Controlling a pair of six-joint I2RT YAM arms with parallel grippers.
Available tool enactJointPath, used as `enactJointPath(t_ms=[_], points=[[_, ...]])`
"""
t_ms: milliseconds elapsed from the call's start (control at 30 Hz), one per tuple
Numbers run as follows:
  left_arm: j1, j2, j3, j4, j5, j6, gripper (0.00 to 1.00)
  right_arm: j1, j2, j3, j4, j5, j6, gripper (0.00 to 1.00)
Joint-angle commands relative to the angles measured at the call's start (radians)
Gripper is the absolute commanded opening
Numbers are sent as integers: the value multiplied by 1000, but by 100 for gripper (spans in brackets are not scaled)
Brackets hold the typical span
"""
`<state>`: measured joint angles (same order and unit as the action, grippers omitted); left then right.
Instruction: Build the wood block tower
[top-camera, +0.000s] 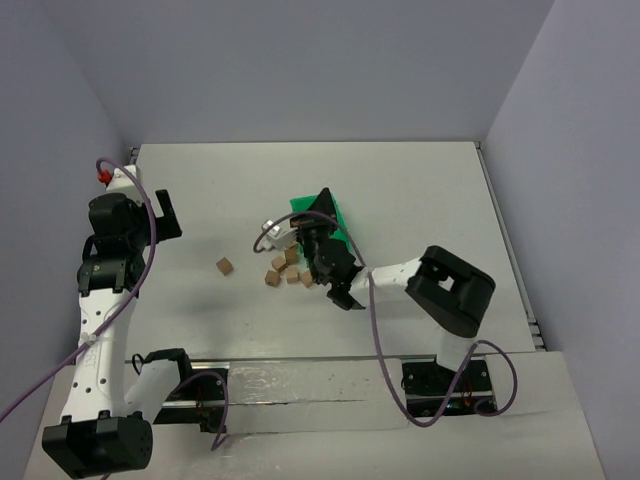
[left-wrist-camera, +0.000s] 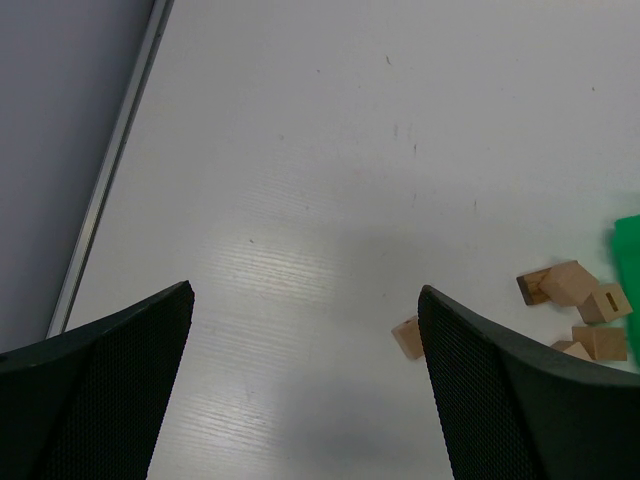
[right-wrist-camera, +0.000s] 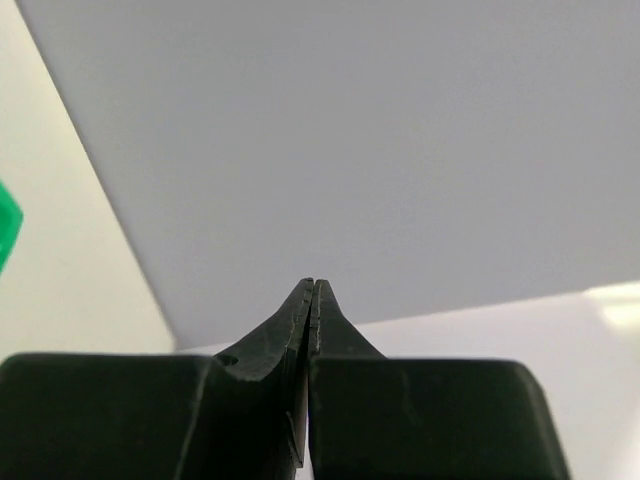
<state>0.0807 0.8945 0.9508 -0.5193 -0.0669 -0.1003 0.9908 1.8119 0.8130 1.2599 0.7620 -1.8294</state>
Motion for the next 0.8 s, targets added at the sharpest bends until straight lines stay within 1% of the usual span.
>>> enactJointPath(t_ms=[0,33,133,200,300,400,433,500,533,567,600,633,700,767], points=[[5,6,34,26,21,-6,99,-28,-141,92,-235,90,301,0],[5,6,32,25,21,-6,99,-45,-158,109,-294,94,350,0],[5,7,31,28,20,-4,99,-103,-177,131,-381,93,420,0],[5,7,31,29,19,-2,99,-126,-184,137,-404,86,440,0],[5,6,25,33,16,1,99,-170,-206,169,-550,83,556,0],[5,6,19,35,16,1,99,-214,-232,271,-914,58,833,0],[5,5,17,35,17,3,99,-240,-234,339,-1059,22,944,3],[5,3,10,37,19,6,99,-294,-224,521,-1382,-83,1195,13],[5,3,8,38,21,8,99,-300,-219,542,-1484,-133,1278,15],[5,3,5,39,22,9,99,-328,-215,583,-1568,-200,1354,25],[5,3,2,40,24,11,99,-363,-211,634,-1652,-273,1433,38],[5,2,0,42,25,11,99,-399,-208,671,-1724,-345,1509,48],[7,3,-1,42,24,11,99,-444,-194,709,-1802,-435,1597,63],[7,5,-1,45,29,11,99,-478,-175,726,-1852,-505,1664,72]])
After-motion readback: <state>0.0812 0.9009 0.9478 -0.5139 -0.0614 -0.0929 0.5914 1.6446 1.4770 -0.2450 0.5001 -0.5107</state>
